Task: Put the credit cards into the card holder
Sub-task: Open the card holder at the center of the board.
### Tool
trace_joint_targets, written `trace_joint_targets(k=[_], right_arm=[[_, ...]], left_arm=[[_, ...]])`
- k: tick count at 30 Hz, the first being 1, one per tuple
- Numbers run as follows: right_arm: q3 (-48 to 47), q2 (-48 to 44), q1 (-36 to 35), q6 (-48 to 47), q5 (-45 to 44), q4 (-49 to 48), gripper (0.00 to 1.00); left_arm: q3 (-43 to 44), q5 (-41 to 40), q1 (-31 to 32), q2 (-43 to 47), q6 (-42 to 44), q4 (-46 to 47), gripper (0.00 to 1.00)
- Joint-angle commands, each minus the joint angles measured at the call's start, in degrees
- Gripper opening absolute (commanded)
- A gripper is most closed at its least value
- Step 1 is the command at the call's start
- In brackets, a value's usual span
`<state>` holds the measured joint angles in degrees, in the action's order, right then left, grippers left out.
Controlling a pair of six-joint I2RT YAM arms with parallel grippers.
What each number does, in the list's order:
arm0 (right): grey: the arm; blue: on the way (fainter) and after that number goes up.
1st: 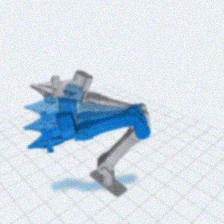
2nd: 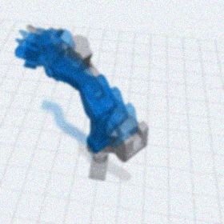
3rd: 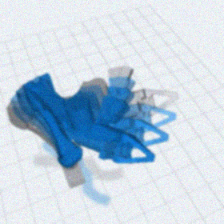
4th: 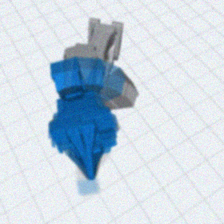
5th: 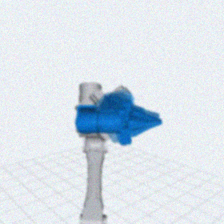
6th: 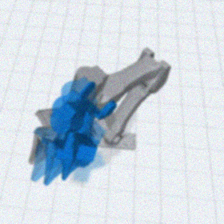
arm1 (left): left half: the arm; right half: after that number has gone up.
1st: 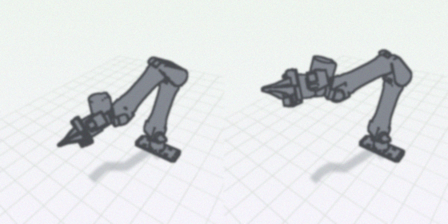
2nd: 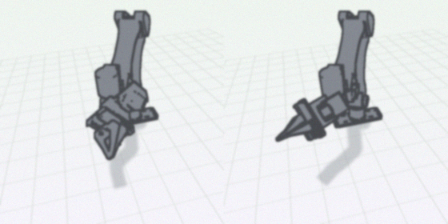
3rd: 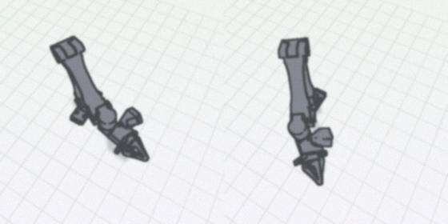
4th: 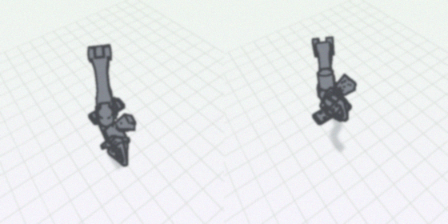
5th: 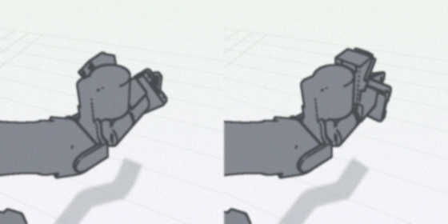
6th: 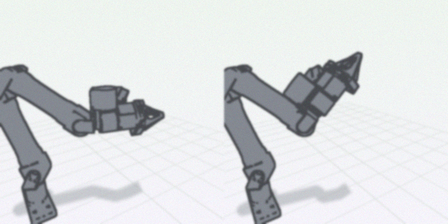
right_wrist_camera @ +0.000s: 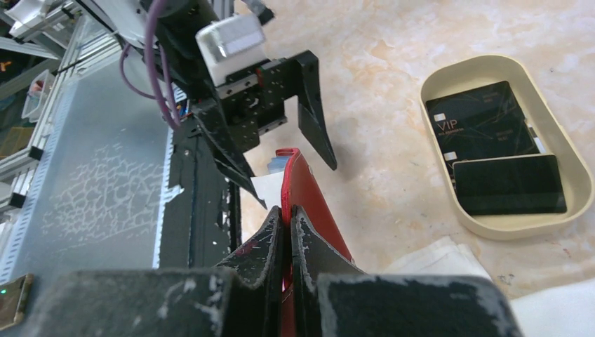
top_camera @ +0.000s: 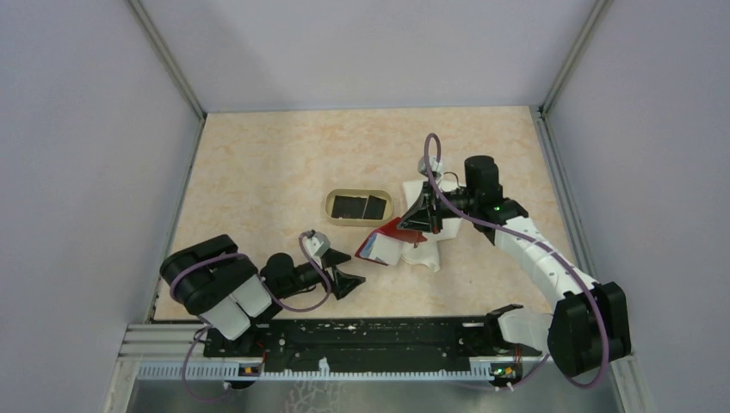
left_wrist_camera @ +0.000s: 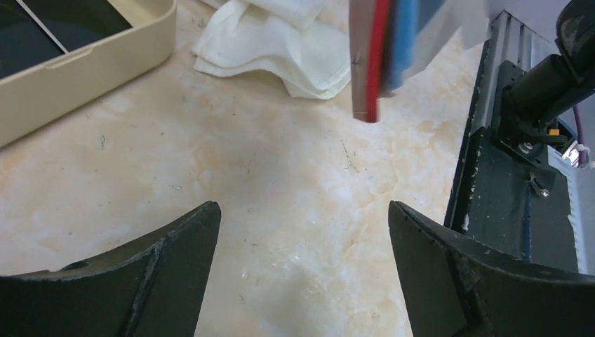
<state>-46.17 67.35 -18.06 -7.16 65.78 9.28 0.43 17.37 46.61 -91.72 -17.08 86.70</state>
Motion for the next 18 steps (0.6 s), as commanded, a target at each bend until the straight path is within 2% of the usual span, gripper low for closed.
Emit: trace_joint_targets(k=[1, 5, 11, 18], right_arm=[[-1.7, -1.9, 0.7, 2.7, 5.1, -4.2, 0.0], [-1.2, -1.7, 0.8, 4.4, 5.7, -5.9, 0.0], [-1.1, -1.7, 1.0, 4.5, 5.5, -6.0, 0.0], [-0.8, -1.7, 1.1, 4.4, 5.6, -6.2, 0.0]], left_arm=[[2.6, 2.6, 0.0, -4.2, 1.6, 15.8, 0.94], [6.0, 6.2, 0.0, -6.0, 0.0, 16.0, 0.94], [6.8, 8.1, 0.0, -3.1, 0.2, 16.0, 0.92], [8.8, 7.7, 0.0, -2.9, -2.8, 16.0, 0.76]])
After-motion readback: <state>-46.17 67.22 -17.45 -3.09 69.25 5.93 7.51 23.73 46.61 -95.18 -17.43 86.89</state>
